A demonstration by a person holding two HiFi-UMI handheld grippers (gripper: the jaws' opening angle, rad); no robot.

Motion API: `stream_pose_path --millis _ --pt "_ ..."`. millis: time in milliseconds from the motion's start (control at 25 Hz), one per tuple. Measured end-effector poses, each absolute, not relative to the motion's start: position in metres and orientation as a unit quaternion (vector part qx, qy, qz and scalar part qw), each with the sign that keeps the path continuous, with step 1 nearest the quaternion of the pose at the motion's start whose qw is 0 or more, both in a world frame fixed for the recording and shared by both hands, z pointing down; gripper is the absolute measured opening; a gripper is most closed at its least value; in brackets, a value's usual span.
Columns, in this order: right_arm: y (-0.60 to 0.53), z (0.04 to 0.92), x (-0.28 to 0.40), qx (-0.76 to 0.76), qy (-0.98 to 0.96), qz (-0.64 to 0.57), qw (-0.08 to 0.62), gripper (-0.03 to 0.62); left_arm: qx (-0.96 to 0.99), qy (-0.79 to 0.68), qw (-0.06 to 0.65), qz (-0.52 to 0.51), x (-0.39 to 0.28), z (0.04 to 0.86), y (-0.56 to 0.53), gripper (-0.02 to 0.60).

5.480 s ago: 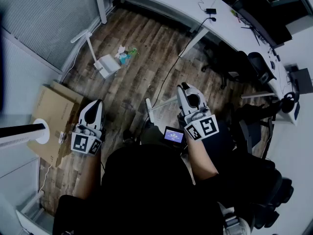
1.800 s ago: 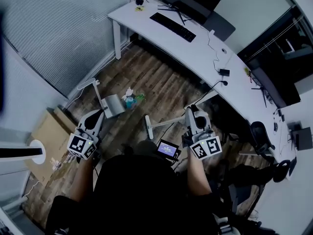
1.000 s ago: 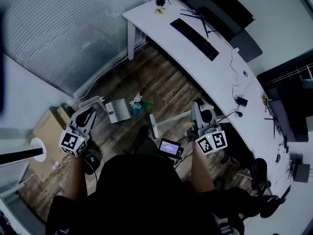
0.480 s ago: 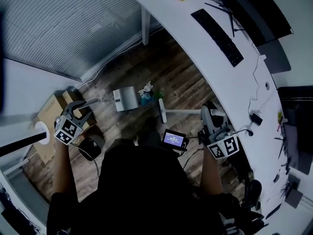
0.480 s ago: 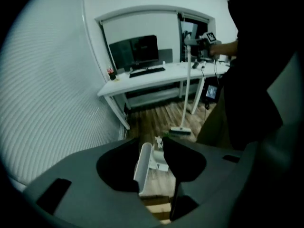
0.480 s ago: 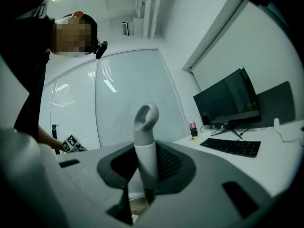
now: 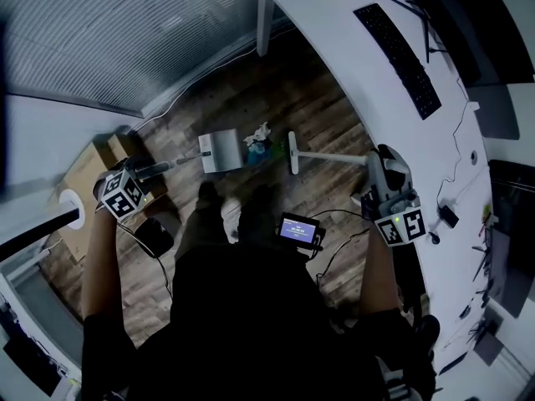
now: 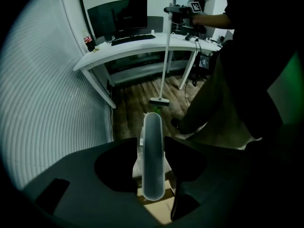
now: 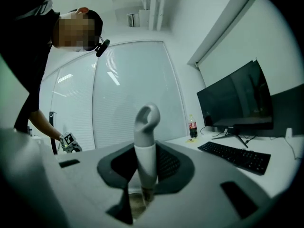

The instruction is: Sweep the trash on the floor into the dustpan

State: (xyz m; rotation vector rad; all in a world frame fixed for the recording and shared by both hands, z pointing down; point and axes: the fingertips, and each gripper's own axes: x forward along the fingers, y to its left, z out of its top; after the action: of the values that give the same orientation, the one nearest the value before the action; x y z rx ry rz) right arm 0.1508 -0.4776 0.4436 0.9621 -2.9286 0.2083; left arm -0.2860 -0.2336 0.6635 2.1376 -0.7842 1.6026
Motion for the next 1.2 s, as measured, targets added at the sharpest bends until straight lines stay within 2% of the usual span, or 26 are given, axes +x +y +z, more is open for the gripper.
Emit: stream_pose_path --millis 440,680,960,1200 --pt "-0.538 0.493 0.119 0.326 -0.938 0.026 0.109 0.072 0.777 -0.257 0.171 0.548 -0.282 0.667 -0.238 0.13" --pt "-0.516 0.57 0.077 0.264 -0.945 0.022 0.19 0.071 0.787 -0.262 0.186 0.526 -0.271 0.666 -0.241 0.13" --pt "-0.469 0.598 -0.009 0.163 -0.967 0.009 0.196 0.073 0.805 -0.267 0.178 0.5 -0.269 0.664 -0.253 0.13" --pt "-0.459 0.605 -0.048 0.227 -0.96 0.106 0.127 0.114 0.822 -0.272 0.176 0.469 -0.266 0.663 -0.26 0.13"
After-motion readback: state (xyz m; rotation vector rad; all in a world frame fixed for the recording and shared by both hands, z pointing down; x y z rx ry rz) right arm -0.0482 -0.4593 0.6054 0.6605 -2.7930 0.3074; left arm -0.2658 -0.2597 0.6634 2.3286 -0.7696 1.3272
